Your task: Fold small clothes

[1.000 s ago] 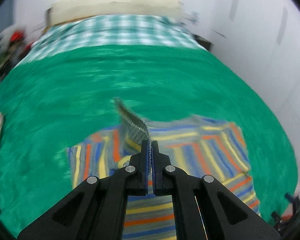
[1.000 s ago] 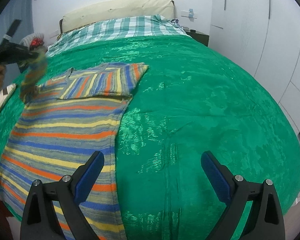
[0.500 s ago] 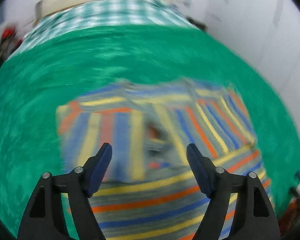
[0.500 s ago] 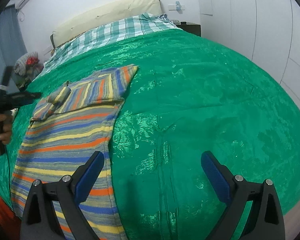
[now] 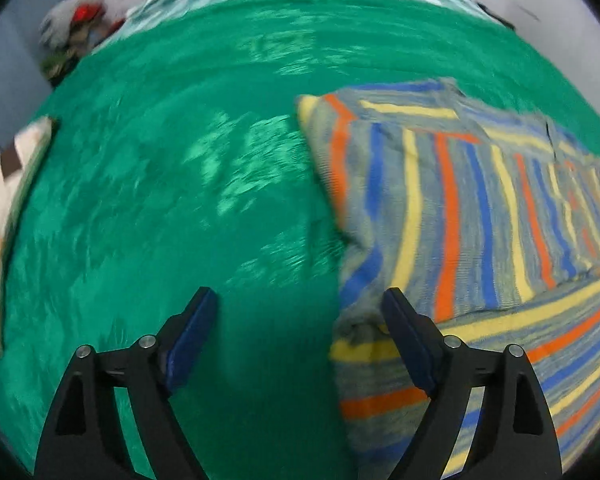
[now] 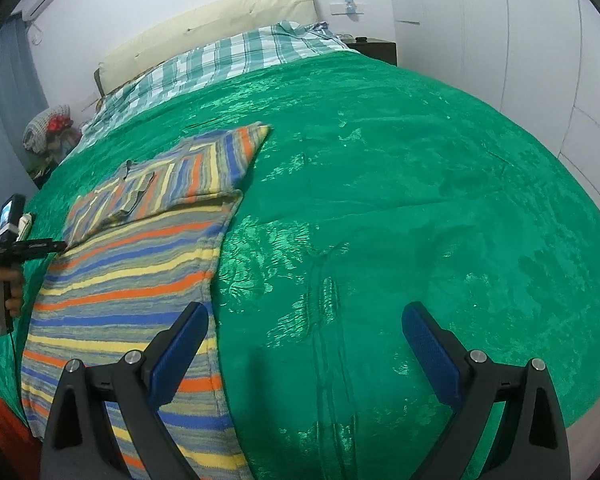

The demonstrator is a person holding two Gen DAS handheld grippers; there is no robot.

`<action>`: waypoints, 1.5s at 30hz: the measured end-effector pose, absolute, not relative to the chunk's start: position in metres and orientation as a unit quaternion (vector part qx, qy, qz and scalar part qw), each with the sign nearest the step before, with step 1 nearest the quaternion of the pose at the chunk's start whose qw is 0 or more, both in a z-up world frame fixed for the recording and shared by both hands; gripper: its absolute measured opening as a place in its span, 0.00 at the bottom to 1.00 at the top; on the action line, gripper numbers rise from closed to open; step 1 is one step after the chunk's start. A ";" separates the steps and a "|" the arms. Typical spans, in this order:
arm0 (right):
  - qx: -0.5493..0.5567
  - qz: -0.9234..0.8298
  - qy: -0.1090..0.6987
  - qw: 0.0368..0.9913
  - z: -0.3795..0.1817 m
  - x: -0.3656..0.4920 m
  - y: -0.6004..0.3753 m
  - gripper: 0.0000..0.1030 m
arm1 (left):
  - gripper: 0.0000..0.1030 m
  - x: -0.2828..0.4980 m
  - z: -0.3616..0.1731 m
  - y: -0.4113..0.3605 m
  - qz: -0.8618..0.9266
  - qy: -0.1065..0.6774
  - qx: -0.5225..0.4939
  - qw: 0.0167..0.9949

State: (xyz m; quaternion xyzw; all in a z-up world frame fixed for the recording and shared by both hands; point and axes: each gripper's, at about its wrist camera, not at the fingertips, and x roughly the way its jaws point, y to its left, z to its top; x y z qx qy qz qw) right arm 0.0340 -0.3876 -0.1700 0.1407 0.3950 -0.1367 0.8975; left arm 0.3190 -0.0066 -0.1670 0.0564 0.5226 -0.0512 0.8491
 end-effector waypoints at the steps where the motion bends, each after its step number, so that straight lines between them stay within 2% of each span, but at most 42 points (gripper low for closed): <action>1: 0.143 -0.136 0.396 0.897 -0.171 0.034 -0.389 0.94 | 0.84 0.317 -0.163 -0.003 -0.050 0.522 0.049 0.850; 4: 0.142 -0.133 0.397 0.897 -0.171 0.036 -0.388 0.94 | 0.83 0.312 -0.151 0.002 -0.061 0.504 0.034 0.861; 7: 0.134 -0.131 0.398 0.898 -0.171 0.036 -0.384 0.94 | 0.86 0.311 -0.145 0.001 -0.079 0.491 0.026 0.867; 11: 0.136 -0.134 0.396 0.898 -0.170 0.034 -0.385 0.94 | 0.87 0.313 -0.173 -0.004 -0.012 0.521 0.095 0.848; 13: 0.142 -0.137 0.392 0.898 -0.168 0.032 -0.388 0.94 | 0.88 0.311 -0.172 0.008 -0.012 0.515 0.058 0.855; 16: 0.153 -0.138 0.388 0.898 -0.167 0.030 -0.394 0.94 | 0.90 0.299 -0.166 0.010 -0.003 0.514 0.060 0.856; 20: 0.158 -0.140 0.386 0.898 -0.167 0.030 -0.395 0.94 | 0.89 0.272 -0.151 0.013 -0.005 0.501 0.068 0.863; 27: 0.136 -0.143 0.384 0.902 -0.165 0.028 -0.387 0.94 | 0.91 0.201 -0.137 0.042 -0.036 0.490 0.026 0.870; 35: 0.057 -0.164 0.387 0.906 -0.165 0.028 -0.363 0.94 | 0.92 0.115 -0.150 0.083 -0.038 0.483 -0.087 0.871; 40: -0.002 -0.195 0.382 0.903 -0.162 0.026 -0.347 0.94 | 0.92 0.093 -0.169 0.094 -0.017 0.473 -0.067 0.878; 45: -0.047 -0.213 0.394 0.893 -0.167 0.028 -0.339 0.94 | 0.92 0.093 -0.159 0.098 -0.010 0.447 -0.078 0.891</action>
